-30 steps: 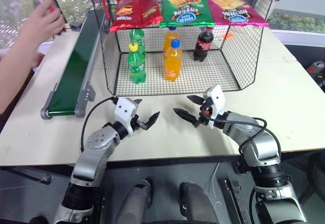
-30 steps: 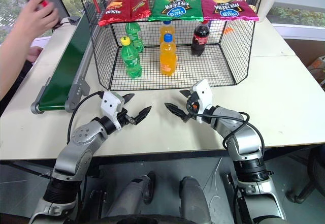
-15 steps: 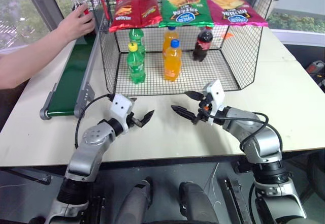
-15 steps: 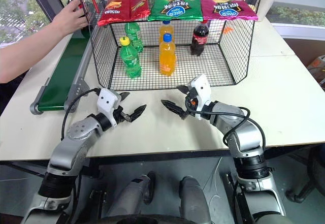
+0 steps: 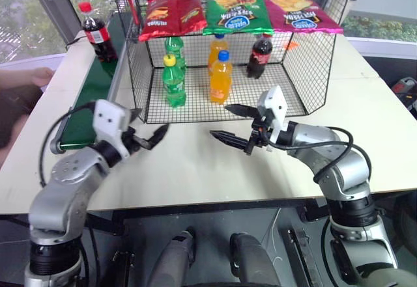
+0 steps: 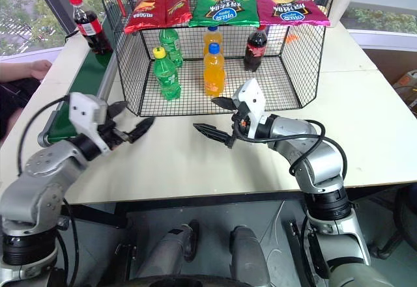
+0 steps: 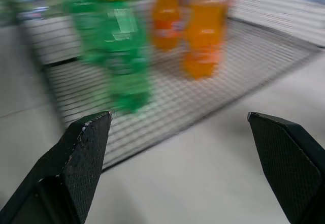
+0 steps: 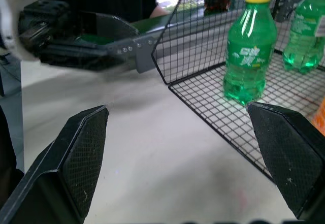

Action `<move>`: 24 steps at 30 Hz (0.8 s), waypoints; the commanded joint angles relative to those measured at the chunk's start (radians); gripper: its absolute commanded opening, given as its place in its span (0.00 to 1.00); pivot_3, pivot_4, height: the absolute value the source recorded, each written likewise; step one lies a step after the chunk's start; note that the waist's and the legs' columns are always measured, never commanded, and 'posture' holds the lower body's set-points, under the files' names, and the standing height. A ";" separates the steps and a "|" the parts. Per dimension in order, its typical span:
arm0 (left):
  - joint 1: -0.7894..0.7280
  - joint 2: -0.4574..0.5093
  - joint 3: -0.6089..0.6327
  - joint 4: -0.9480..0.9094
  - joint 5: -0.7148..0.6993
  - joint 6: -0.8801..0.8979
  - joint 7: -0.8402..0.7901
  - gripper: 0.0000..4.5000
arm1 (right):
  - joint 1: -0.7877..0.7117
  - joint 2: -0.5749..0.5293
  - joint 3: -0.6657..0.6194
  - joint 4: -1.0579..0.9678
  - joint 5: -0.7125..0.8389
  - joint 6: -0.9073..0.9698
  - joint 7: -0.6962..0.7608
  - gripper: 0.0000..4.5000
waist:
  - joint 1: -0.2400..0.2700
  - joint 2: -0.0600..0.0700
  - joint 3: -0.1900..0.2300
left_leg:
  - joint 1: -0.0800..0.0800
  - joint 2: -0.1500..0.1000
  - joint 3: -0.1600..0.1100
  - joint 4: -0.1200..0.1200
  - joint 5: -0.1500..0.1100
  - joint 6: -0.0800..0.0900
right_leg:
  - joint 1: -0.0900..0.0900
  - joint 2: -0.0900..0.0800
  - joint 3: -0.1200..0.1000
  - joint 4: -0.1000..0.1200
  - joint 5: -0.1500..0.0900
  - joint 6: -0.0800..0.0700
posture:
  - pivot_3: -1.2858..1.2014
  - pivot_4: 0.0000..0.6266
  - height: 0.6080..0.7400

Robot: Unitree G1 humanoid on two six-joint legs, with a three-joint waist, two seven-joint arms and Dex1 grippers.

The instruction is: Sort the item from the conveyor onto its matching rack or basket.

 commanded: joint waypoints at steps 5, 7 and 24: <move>0.032 0.007 0.177 0.168 0.112 -0.184 0.131 1.00 | -0.040 -0.007 0.013 -0.048 0.029 -0.016 0.030 0.99 | 0.002 0.000 0.000 | 0.000 0.000 0.000 0.000 0.000 0.000 | 0.000 0.000 0.000 -0.001 0.000 0.000 | 0.52 0.24 0.98; 0.031 0.002 0.199 0.217 0.123 -0.217 0.154 1.00 | -0.034 -0.015 0.020 -0.053 0.031 -0.015 0.041 0.99 | 0.002 0.000 0.000 | 0.000 0.000 0.000 0.000 0.000 0.000 | 0.000 0.000 0.000 -0.001 0.000 0.000 | 0.52 0.24 0.98; -0.073 -0.012 0.139 0.407 0.135 -0.318 0.181 1.00 | 0.056 -0.129 0.069 -0.117 0.023 -0.035 0.166 0.99 | 0.002 -0.001 0.000 | -0.001 0.000 0.000 -0.001 0.000 0.000 | 0.000 -0.001 0.000 -0.002 0.000 0.000 | 0.52 0.24 0.98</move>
